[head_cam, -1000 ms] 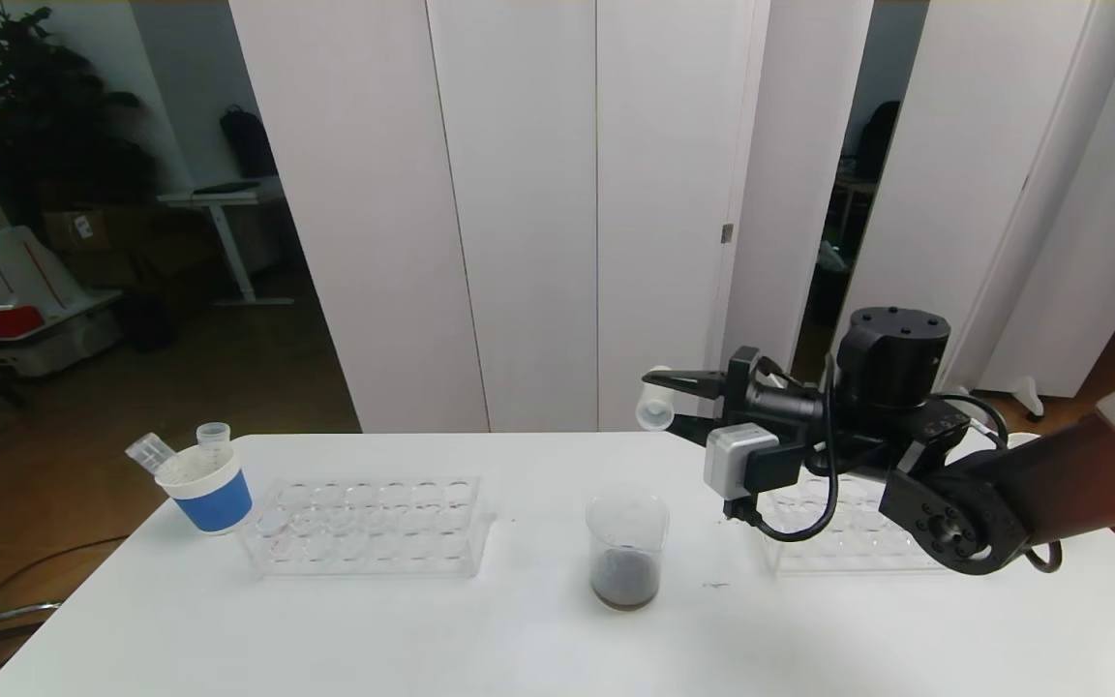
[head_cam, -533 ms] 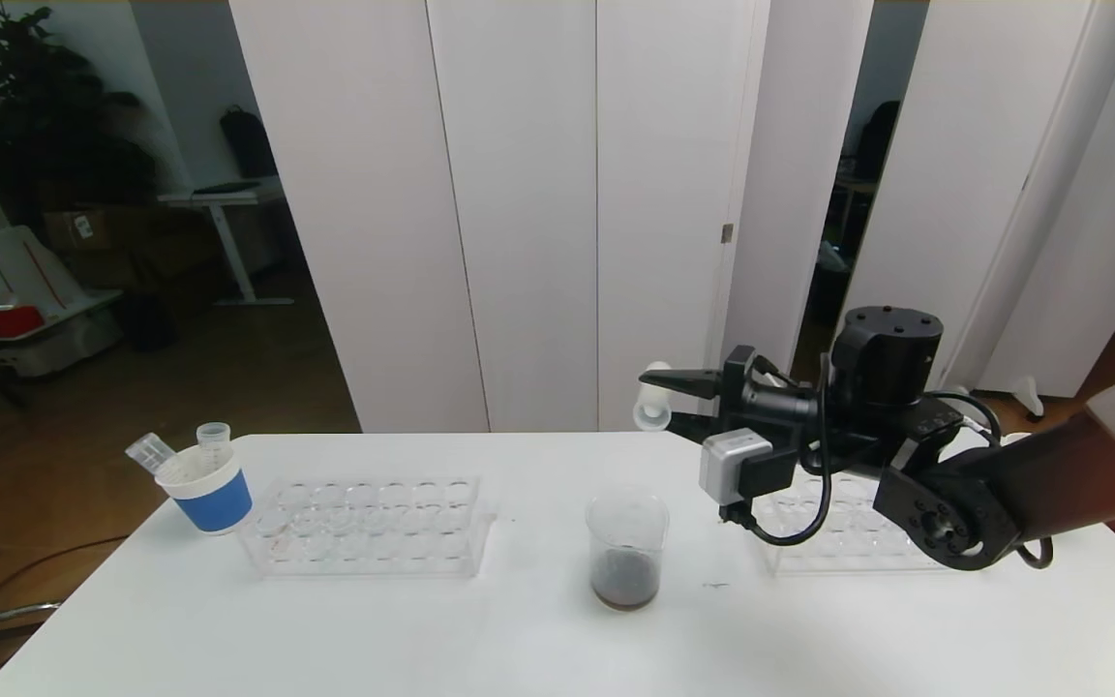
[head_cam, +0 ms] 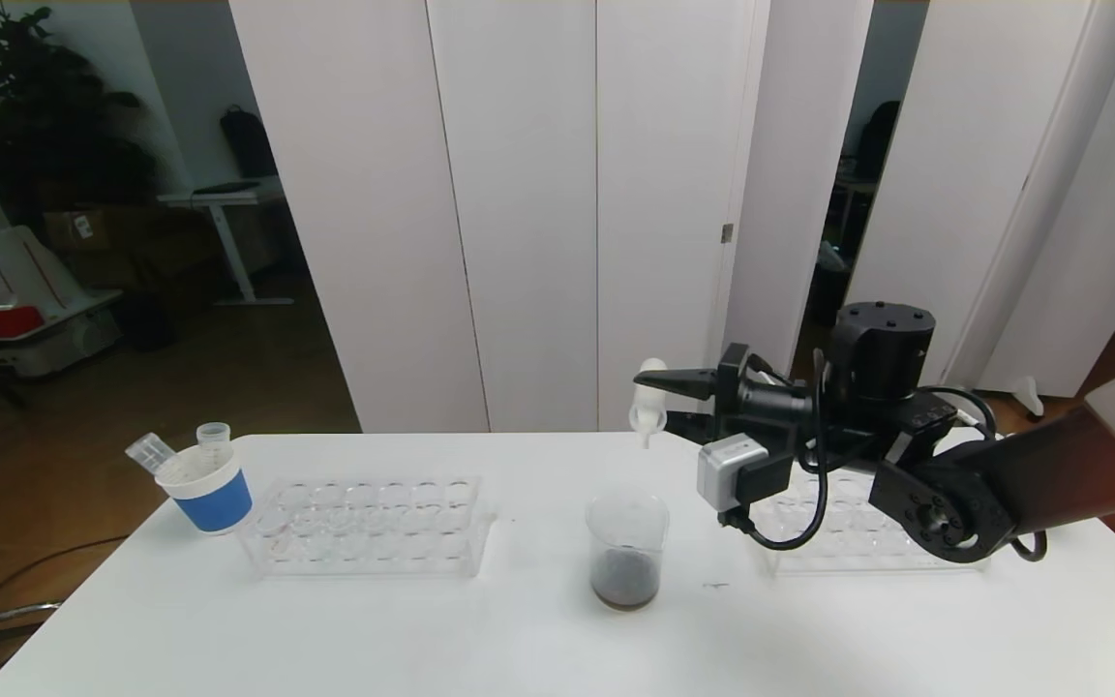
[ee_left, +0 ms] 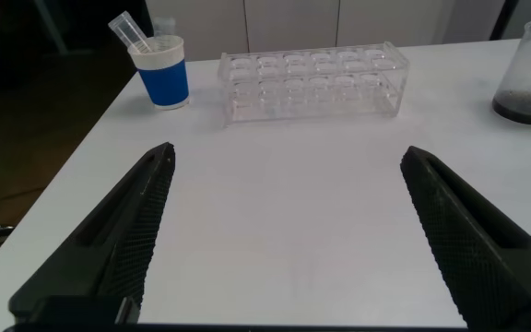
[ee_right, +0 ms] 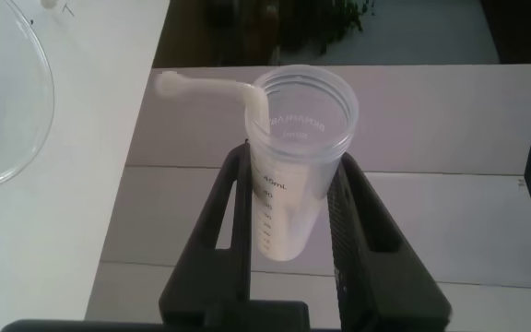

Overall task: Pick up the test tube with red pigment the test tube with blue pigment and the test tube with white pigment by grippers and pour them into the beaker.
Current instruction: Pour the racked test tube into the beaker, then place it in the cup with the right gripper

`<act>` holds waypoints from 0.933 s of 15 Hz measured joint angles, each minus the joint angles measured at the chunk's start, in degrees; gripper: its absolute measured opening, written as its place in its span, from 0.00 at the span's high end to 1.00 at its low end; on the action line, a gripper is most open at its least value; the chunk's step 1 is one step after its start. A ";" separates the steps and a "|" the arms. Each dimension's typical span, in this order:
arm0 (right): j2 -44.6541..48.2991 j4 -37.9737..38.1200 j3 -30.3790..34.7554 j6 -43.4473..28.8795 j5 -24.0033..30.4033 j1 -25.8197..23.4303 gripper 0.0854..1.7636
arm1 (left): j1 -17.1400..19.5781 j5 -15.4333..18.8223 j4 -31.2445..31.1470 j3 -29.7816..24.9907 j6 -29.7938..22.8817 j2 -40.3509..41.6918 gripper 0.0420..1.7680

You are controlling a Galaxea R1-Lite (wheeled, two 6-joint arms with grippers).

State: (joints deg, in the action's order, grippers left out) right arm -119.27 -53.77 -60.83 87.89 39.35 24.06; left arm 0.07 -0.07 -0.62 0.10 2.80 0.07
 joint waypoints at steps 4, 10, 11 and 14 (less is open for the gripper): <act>-0.40 0.52 -1.44 1.16 0.00 -0.04 0.71 | 0.00 -0.02 0.00 0.00 -0.02 0.00 0.01; -0.95 0.59 -2.54 1.72 -0.05 0.00 0.71 | 0.00 0.00 0.00 0.00 0.00 0.00 0.01; -0.99 0.61 -2.67 2.45 -0.09 0.02 0.71 | 0.00 0.00 0.00 0.00 0.02 0.00 0.01; -1.15 1.07 -3.22 3.69 -0.09 0.11 0.71 | 0.00 0.02 0.00 0.00 0.00 0.00 0.01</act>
State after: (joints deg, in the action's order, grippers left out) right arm -120.42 -52.70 -64.05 91.59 39.27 24.17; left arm 0.07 -0.05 -0.62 0.10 2.80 0.07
